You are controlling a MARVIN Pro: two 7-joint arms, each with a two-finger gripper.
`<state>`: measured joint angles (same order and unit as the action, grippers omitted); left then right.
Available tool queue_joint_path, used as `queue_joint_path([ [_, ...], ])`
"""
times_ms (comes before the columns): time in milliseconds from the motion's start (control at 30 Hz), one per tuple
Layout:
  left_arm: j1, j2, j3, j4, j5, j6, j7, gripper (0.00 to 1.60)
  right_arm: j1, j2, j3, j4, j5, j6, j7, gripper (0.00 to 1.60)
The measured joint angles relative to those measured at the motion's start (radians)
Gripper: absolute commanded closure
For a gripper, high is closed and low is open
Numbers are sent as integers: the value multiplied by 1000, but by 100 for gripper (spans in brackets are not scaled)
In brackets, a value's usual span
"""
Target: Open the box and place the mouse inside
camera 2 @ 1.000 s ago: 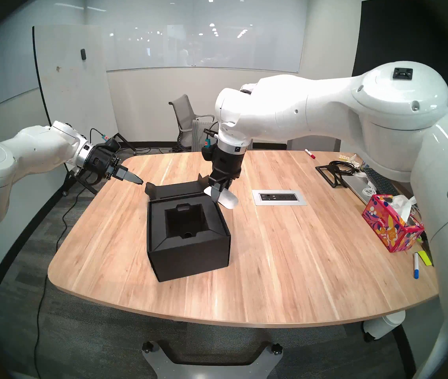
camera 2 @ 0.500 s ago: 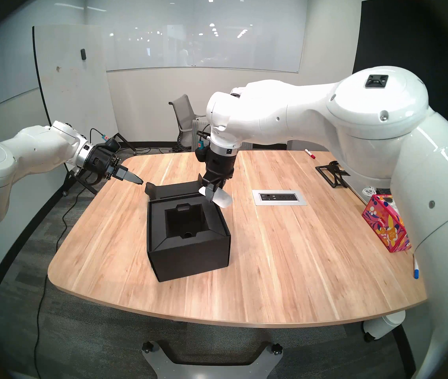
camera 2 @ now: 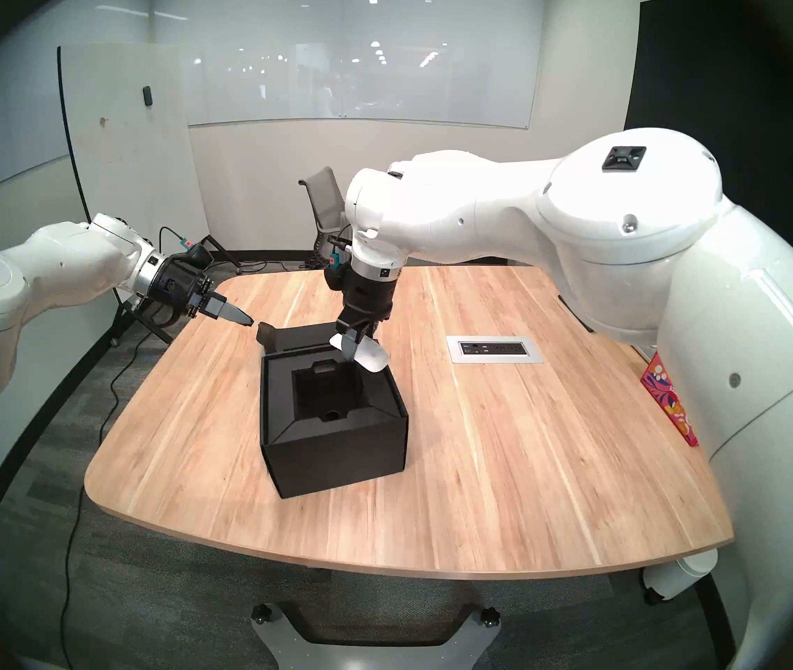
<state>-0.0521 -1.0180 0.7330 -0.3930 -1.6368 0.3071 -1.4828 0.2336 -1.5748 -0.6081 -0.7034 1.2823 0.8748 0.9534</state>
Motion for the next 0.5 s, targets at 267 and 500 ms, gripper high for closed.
queue_joint_path([
  [267, 0, 0, -1, 0, 1, 0, 0, 160, -9, -22, 0, 21, 7, -14, 14, 160],
  [500, 0, 0, -1, 0, 1, 0, 0, 160, -14, -33, 16, 12, 28, -15, 16, 160],
])
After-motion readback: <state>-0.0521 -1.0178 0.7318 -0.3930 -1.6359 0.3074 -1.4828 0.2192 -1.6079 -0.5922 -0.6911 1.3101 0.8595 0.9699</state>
